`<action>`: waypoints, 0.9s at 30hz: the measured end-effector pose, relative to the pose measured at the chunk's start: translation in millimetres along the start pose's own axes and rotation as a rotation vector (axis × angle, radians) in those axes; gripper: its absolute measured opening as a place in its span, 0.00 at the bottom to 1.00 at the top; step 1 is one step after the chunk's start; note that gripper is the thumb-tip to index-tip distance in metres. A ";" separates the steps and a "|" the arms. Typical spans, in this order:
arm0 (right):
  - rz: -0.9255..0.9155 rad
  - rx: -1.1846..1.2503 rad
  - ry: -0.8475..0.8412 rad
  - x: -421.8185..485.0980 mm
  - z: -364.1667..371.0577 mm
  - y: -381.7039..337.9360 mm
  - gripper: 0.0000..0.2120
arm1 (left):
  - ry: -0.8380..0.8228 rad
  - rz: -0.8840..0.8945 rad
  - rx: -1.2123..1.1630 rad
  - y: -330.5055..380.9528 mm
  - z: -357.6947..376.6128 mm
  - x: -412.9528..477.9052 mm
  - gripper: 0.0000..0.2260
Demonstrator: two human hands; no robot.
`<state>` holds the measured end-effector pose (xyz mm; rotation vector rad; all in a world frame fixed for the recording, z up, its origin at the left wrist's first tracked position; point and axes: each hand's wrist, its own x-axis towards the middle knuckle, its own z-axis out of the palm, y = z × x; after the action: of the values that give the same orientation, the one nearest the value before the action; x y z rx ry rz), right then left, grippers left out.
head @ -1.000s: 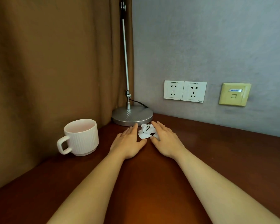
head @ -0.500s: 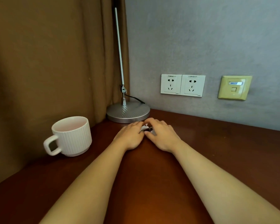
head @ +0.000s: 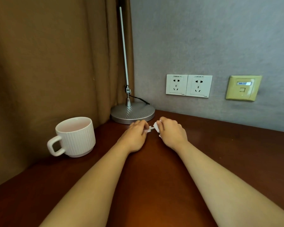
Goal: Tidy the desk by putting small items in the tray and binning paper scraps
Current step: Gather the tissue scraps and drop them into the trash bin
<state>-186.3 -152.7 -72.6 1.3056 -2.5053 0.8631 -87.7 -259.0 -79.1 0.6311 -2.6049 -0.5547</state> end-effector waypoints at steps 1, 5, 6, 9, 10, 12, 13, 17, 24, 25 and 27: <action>0.053 -0.002 0.030 0.8 -1.1 0.8 0.17 | 0.006 -0.008 0.007 0.5 0.3 0.5 0.09; 0.173 0.127 0.089 4.3 -3.7 2.8 0.24 | -0.037 -0.013 0.139 1.7 0.9 3.2 0.22; 0.187 0.151 0.091 4.7 -4.1 3.4 0.25 | -0.045 -0.008 0.171 1.7 1.5 3.8 0.22; 0.190 0.142 0.070 6.1 -3.5 6.1 0.21 | -0.054 0.001 0.185 1.6 1.9 5.2 0.18; 0.180 0.126 0.060 6.0 -2.9 6.8 0.20 | -0.055 0.006 0.174 2.3 1.6 5.3 0.16; 0.152 0.117 0.053 5.2 -1.7 7.3 0.19 | -0.050 0.023 0.165 3.4 1.3 4.0 0.14; 0.139 0.119 0.054 4.7 -1.2 7.5 0.20 | -0.044 0.029 0.153 3.8 1.3 2.6 0.13; 0.106 0.140 0.047 1.4 -2.5 6.9 0.23 | 0.006 0.078 0.092 8.7 1.1 -10.7 0.09; 0.130 0.379 0.096 -22.3 -16.0 6.4 0.25 | 0.137 0.085 -0.007 20.9 -7.6 -45.9 0.17; 0.127 0.425 0.100 -28.5 -19.5 5.8 0.25 | 0.156 0.075 -0.046 22.7 -8.8 -51.3 0.18; 0.143 0.488 0.108 -44.0 -29.6 3.0 0.25 | 0.191 0.065 -0.164 29.8 -12.6 -64.9 0.20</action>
<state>-165.4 -104.0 -68.0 1.1640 -2.4123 1.6083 -39.0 -205.6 -73.3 0.5172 -2.3639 -0.6463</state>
